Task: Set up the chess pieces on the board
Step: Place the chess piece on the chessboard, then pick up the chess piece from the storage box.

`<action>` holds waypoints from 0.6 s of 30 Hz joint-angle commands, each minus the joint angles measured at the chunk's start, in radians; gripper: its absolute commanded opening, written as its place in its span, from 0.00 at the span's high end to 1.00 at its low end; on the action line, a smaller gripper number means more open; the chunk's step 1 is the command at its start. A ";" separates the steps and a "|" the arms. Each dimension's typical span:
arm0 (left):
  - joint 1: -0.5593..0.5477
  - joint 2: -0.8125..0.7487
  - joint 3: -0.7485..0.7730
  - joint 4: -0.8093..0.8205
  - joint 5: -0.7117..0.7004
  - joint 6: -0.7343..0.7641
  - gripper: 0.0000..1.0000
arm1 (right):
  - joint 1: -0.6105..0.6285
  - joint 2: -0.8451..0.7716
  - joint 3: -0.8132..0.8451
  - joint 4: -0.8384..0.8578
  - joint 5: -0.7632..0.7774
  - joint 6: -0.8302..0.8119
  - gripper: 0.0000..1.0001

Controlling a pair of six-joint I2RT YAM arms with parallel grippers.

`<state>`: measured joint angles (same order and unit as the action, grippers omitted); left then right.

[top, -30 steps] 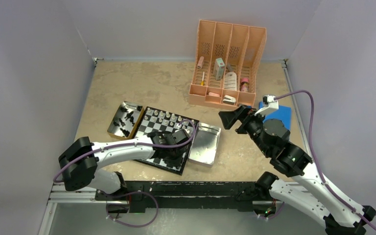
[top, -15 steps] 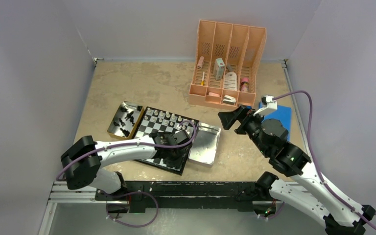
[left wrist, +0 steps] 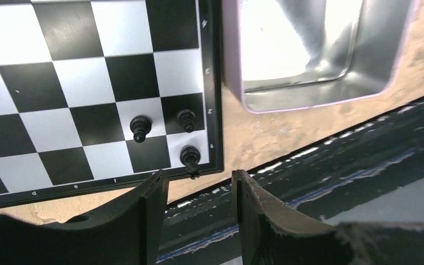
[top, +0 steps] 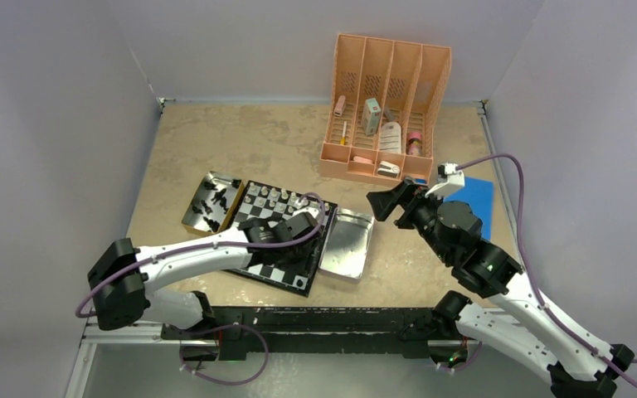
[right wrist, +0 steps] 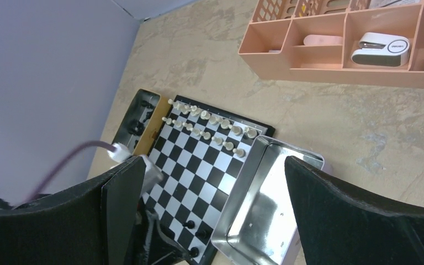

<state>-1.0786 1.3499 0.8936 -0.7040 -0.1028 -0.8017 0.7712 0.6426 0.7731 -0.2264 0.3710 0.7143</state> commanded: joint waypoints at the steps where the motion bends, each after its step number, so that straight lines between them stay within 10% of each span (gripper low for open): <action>1: 0.055 -0.071 0.097 -0.013 -0.061 0.031 0.53 | 0.000 0.023 -0.010 0.048 -0.025 -0.013 0.01; 18: 0.606 0.037 0.358 0.002 0.147 0.322 0.54 | -0.001 0.186 -0.038 0.092 -0.111 -0.053 0.01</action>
<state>-0.5797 1.3567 1.1950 -0.7208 -0.0132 -0.5606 0.7712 0.8211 0.7391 -0.1833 0.2829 0.6846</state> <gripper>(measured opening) 0.470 0.986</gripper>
